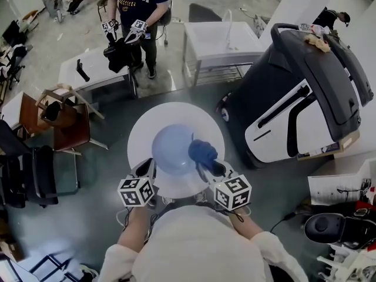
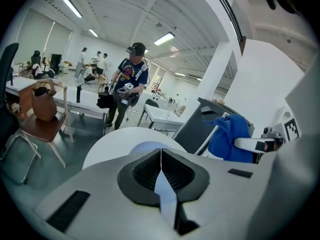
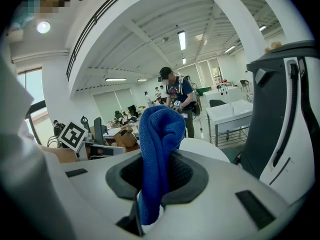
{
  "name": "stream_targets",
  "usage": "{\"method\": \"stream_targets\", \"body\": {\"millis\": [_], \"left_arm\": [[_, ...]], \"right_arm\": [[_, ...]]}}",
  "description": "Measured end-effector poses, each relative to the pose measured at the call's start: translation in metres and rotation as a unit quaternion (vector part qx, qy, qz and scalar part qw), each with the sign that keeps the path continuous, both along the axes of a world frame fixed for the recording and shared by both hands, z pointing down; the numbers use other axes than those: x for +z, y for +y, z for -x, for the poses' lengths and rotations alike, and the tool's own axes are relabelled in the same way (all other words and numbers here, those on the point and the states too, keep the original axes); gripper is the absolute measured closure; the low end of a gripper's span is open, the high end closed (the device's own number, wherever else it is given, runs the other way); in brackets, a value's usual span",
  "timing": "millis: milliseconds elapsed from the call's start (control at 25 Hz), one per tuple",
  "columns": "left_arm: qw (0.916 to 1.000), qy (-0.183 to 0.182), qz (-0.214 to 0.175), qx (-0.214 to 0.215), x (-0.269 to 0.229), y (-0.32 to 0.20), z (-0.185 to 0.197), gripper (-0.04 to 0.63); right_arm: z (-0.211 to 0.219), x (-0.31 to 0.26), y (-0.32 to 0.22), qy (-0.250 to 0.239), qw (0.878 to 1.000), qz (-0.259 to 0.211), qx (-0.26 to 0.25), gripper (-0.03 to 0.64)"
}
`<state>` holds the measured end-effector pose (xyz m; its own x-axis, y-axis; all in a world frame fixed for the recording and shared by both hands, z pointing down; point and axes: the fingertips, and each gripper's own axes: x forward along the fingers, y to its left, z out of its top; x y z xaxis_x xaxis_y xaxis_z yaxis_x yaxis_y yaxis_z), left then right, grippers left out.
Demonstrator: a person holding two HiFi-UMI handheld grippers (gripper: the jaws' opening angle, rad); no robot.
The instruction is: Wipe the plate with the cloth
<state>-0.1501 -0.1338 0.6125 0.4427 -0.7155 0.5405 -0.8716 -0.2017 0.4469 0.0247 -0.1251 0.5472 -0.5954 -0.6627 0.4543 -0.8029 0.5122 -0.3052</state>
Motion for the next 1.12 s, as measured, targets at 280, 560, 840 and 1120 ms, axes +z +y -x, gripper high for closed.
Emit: {"method": "stream_targets", "body": {"millis": [280,560,840,1120], "left_arm": [[0.9986,0.005,0.052,0.005,0.038,0.001,0.003,0.563],[0.995,0.019,0.098,-0.011,0.07,0.001,0.008,0.563],[0.9885,0.041,0.143,-0.028,0.098,0.003,0.007,0.563],[0.9823,0.046,0.177,-0.041,0.122,0.007,0.009,0.561]], "right_arm": [[0.004,0.007,0.005,0.007,1.0,0.01,-0.006,0.528],[0.002,0.011,0.008,0.014,1.0,0.019,-0.009,0.528],[-0.004,0.017,0.01,0.016,0.999,0.027,-0.009,0.528],[-0.004,0.022,0.013,0.019,0.999,0.035,-0.013,0.528]]}}
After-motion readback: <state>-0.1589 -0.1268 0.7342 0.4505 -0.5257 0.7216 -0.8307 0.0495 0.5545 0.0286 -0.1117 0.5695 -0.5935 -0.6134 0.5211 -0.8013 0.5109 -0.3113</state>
